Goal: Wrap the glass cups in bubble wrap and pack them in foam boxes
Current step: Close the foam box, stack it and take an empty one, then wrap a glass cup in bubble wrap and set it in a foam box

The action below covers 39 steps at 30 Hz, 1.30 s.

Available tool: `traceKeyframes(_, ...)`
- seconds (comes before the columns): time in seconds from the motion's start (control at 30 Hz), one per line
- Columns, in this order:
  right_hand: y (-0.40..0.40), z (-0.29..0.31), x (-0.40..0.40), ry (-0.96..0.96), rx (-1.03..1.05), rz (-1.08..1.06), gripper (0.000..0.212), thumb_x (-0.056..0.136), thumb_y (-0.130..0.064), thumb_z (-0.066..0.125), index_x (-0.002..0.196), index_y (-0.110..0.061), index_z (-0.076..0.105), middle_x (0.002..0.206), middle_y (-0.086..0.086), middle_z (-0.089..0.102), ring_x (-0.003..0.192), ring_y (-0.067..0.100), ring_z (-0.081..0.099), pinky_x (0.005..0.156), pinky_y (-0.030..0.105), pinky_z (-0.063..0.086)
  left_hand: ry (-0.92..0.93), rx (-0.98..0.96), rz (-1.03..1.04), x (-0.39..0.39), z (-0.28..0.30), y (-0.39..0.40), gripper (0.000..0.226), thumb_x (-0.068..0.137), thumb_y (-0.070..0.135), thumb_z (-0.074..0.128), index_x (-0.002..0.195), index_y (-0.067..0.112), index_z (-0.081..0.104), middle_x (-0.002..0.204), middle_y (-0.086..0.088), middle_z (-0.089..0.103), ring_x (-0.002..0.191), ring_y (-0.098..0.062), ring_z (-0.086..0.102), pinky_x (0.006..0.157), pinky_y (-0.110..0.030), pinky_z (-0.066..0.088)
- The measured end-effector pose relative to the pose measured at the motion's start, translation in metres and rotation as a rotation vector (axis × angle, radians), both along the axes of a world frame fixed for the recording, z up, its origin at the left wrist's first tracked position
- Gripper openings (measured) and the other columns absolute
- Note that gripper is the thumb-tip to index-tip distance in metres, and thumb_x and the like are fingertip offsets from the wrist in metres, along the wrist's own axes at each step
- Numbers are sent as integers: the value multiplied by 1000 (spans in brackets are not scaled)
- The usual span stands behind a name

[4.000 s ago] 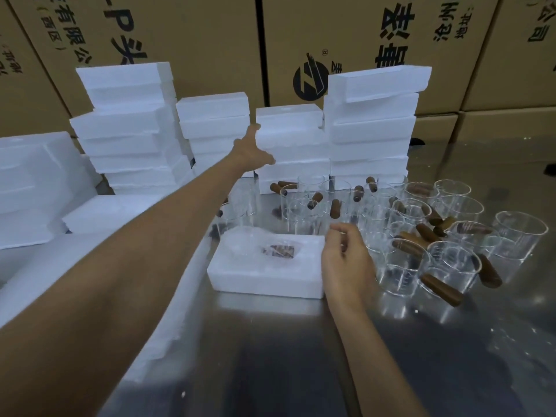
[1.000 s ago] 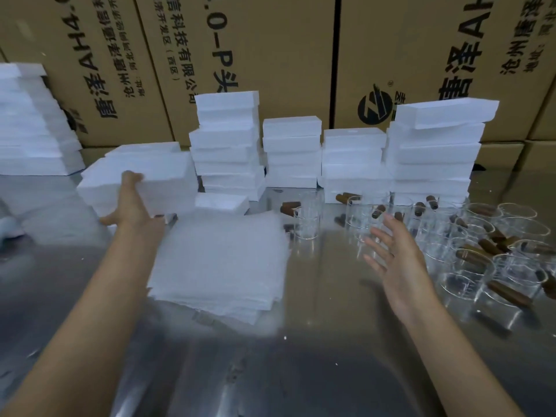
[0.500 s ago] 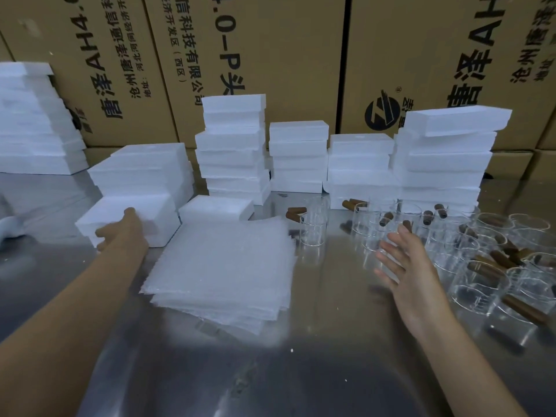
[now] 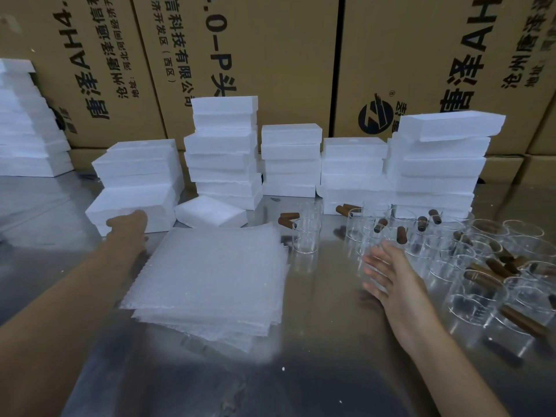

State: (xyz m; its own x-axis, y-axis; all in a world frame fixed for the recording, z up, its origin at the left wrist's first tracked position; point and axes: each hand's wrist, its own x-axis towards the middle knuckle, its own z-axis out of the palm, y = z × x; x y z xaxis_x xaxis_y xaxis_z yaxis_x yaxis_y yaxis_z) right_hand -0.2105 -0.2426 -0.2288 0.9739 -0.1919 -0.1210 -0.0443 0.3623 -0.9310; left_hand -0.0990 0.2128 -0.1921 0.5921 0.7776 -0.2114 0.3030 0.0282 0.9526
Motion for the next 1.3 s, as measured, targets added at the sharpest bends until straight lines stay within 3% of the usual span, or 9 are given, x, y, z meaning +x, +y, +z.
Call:
traceKeyframes(0.07, 0, -2, 2, 19, -9, -2, 30, 93, -41, 62, 105, -15, 70, 113, 6, 73, 109, 18, 66, 78, 31, 50, 87, 121, -56, 3, 3, -4, 52, 96, 13, 53, 143, -4, 39, 147, -24, 42, 133, -39, 46, 108, -46, 43)
traceKeyframes(0.27, 2, -8, 6, 61, -25, -37, 23, 95, -23, 63, 102, -2, 70, 110, 18, 72, 97, 21, 68, 78, 27, 54, 182, 612, -444, 14, 24, -50, 11, 92, 12, 63, 99, 3, 63, 96, -14, 57, 86, -29, 54, 77, -34, 44)
traceKeyframes(0.4, 1, -7, 7, 68, -25, -37, 20, 94, -20, 64, 98, -2, 71, 109, 19, 72, 91, 20, 67, 76, 25, 53, 226, 920, -801, 20, 16, -77, 18, 88, 32, 73, 97, 16, 72, 103, 4, 58, 93, -14, 55, 79, -24, 39)
traceKeyframes(0.53, 0, -5, 5, 79, -17, -37, 18, 94, -20, 63, 93, -3, 71, 110, 21, 71, 87, 20, 66, 74, 26, 54, 350, 1073, -846, 31, 6, -94, 34, 88, 33, 73, 114, 11, 68, 125, -5, 58, 117, -24, 55, 95, -30, 43)
traceKeyframes(0.63, -1, -2, 4, 90, -21, -20, 19, 93, -20, 63, 95, -3, 71, 111, 20, 71, 88, 18, 66, 74, 26, 54, 391, 1175, -831, 34, 15, -111, 34, 91, 33, 68, 110, 5, 69, 120, -10, 63, 109, -29, 59, 87, -33, 45)
traceKeyframes(0.8, -5, 2, -2, 96, -57, 7, 22, 94, -26, 62, 98, -7, 72, 107, 13, 74, 97, 20, 67, 72, 28, 54, 127, 1284, -748, 11, 50, -158, 33, 94, 43, 57, 101, 11, 61, 98, -5, 65, 88, -27, 58, 73, -34, 44)
traceKeyframes(1.03, -14, 12, -5, 105, -29, 14, 25, 97, -33, 56, 94, -13, 70, 99, 7, 76, 89, 18, 67, 74, 31, 52, -395, 1438, -778, -68, 69, -262, 41, 95, 54, 52, 103, 15, 64, 95, 0, 70, 94, -24, 60, 85, -35, 28)
traceKeyframes(1.17, -27, 19, -4, 76, 42, -43, 25, 99, -32, 52, 91, -15, 67, 89, 3, 74, 82, 17, 66, 72, 31, 50, -467, 1517, -898, -111, 51, -320, 50, 91, 63, 50, 97, 16, 65, 90, -1, 69, 89, -25, 59, 84, -39, 35)
traceKeyframes(1.3, -44, 21, -4, 50, 57, -171, 22, 97, -28, 53, 93, -13, 68, 87, 2, 75, 82, 16, 70, 68, 27, 53, -326, 1454, -1057, -131, 12, -359, 56, 86, 68, 55, 101, 15, 65, 99, -5, 69, 95, -26, 59, 77, -37, 38)
